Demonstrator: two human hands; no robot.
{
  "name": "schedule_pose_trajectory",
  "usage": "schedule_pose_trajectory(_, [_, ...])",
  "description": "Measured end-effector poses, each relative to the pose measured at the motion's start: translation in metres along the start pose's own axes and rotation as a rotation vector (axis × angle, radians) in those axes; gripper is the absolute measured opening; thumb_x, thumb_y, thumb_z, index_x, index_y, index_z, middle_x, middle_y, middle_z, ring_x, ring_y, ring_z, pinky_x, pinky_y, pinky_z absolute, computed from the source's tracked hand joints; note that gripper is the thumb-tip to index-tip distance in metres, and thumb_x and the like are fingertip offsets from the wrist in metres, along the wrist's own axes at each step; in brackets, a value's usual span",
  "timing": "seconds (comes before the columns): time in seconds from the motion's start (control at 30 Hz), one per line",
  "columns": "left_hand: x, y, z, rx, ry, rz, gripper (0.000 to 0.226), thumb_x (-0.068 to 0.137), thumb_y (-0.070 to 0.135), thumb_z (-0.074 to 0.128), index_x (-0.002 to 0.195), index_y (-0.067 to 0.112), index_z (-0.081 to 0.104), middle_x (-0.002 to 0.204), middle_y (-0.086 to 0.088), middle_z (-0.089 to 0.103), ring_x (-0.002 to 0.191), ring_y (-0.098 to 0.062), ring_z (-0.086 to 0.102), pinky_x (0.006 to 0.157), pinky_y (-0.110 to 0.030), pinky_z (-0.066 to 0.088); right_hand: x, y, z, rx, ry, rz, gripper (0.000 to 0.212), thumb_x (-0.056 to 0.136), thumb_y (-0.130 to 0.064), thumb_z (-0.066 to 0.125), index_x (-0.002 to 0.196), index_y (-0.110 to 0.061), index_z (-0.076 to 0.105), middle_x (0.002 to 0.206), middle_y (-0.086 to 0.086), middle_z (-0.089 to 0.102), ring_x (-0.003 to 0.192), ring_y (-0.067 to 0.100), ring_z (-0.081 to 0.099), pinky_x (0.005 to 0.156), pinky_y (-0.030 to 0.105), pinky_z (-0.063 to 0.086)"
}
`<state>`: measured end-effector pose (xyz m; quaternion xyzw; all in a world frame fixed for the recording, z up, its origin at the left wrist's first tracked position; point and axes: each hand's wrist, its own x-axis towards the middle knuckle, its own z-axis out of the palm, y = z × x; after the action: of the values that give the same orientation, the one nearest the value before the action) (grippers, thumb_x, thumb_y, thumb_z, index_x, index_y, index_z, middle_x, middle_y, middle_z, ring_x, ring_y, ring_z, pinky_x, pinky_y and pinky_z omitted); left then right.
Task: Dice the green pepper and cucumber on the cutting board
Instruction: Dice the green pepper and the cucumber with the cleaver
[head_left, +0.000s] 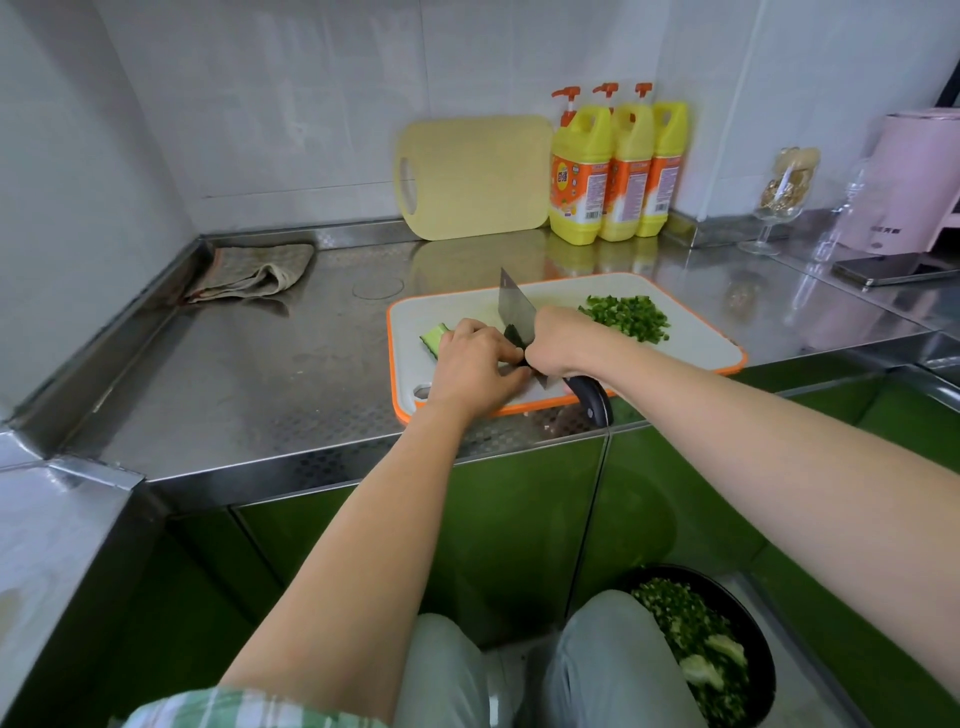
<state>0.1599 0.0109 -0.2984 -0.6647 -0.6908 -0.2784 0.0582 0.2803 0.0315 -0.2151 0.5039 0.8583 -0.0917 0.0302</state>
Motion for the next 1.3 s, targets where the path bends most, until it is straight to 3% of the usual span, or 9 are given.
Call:
schedule_pose_trajectory(0.13, [0.001,0.0,0.0,0.026,-0.026,-0.006,0.027,0.084,0.042,0.065,0.104,0.028,0.076,0.109,0.012,0.068,0.112,-0.019,0.04,0.076,-0.027,0.015,0.001,0.009,0.004,0.246,0.063,0.02,0.015,0.09,-0.002,0.042,0.075,-0.004,0.045,0.066,0.011,0.045,0.052,0.021,0.045,0.05,0.028,0.04])
schedule_pose_trajectory(0.3, [0.0,0.002,-0.001,-0.009,0.0,-0.03,0.029,0.083,0.04,0.066,0.105,0.024,0.075,0.112,0.011,0.069,0.114,-0.018,0.042,0.081,-0.028,0.021,0.011,0.025,0.013,0.53,0.204,0.042,0.01,0.093,-0.005,0.041,0.084,-0.005,0.043,0.072,0.014,0.05,0.052,0.029,0.055,0.061,0.042,0.057])
schedule_pose_trajectory(0.47, [0.0,0.004,-0.004,0.036,-0.022,-0.025,0.036,0.084,0.041,0.063,0.115,0.024,0.071,0.115,0.005,0.067,0.118,-0.02,0.039,0.088,-0.032,0.025,0.013,0.05,-0.007,0.801,0.231,-0.009,0.008,0.095,-0.01,0.042,0.088,-0.009,0.039,0.061,0.011,0.043,0.038,0.023,0.048,0.054,0.032,0.042])
schedule_pose_trajectory(0.6, [0.003,0.007,-0.012,0.083,-0.025,-0.001,0.038,0.083,0.035,0.062,0.119,0.023,0.066,0.122,0.004,0.063,0.121,-0.022,0.039,0.095,-0.034,0.025,0.009,0.063,-0.012,0.896,0.231,-0.023,0.012,0.097,-0.01,0.042,0.085,-0.007,0.043,0.056,0.013,0.047,0.041,0.022,0.045,0.05,0.029,0.04])
schedule_pose_trajectory(0.73, [0.025,0.012,-0.028,0.177,-0.172,0.211,0.056,0.081,0.014,0.058,0.134,0.029,0.054,0.141,0.007,0.049,0.129,-0.023,0.035,0.094,-0.032,0.026,0.007,0.069,-0.013,0.988,0.259,-0.015,0.016,0.097,-0.009,0.042,0.081,-0.008,0.044,0.058,0.011,0.045,0.039,0.022,0.044,0.047,0.028,0.042])
schedule_pose_trajectory(0.87, [0.048,0.027,-0.03,0.458,-0.434,0.402,0.076,0.08,-0.001,0.049,0.146,0.033,0.035,0.155,0.009,0.029,0.14,-0.02,0.024,0.099,-0.034,0.026,0.007,0.076,-0.011,1.043,0.271,-0.024,0.013,0.096,-0.008,0.041,0.084,-0.008,0.046,0.055,0.01,0.043,0.036,0.021,0.042,0.043,0.026,0.04])
schedule_pose_trajectory(1.07, [0.071,0.033,-0.026,0.652,-0.468,0.588,0.046,0.079,0.019,0.063,0.123,0.03,0.056,0.138,0.01,0.051,0.141,-0.016,0.026,0.102,-0.032,0.027,0.008,0.086,-0.011,1.078,0.259,-0.03,0.019,0.096,-0.007,0.041,0.078,-0.012,0.044,0.053,0.01,0.042,0.035,0.021,0.04,0.042,0.026,0.039])
schedule_pose_trajectory(1.17, [0.077,0.034,-0.026,0.686,-0.461,0.608,0.038,0.08,0.03,0.063,0.117,0.026,0.057,0.12,0.003,0.061,0.127,-0.019,0.038,0.099,-0.032,0.029,0.012,0.087,-0.009,1.083,0.255,-0.019,0.019,0.095,-0.005,0.04,0.078,-0.011,0.043,0.052,0.009,0.042,0.033,0.02,0.039,0.043,0.028,0.039])
schedule_pose_trajectory(1.3, [0.075,0.025,-0.027,0.666,-0.497,0.48,0.036,0.085,0.037,0.056,0.115,0.017,0.055,0.111,-0.007,0.061,0.115,-0.026,0.041,0.091,-0.034,0.03,0.015,0.084,-0.003,1.018,0.235,-0.026,0.022,0.094,-0.006,0.04,0.072,-0.009,0.042,0.055,0.017,0.044,0.034,0.019,0.041,0.05,0.031,0.04])
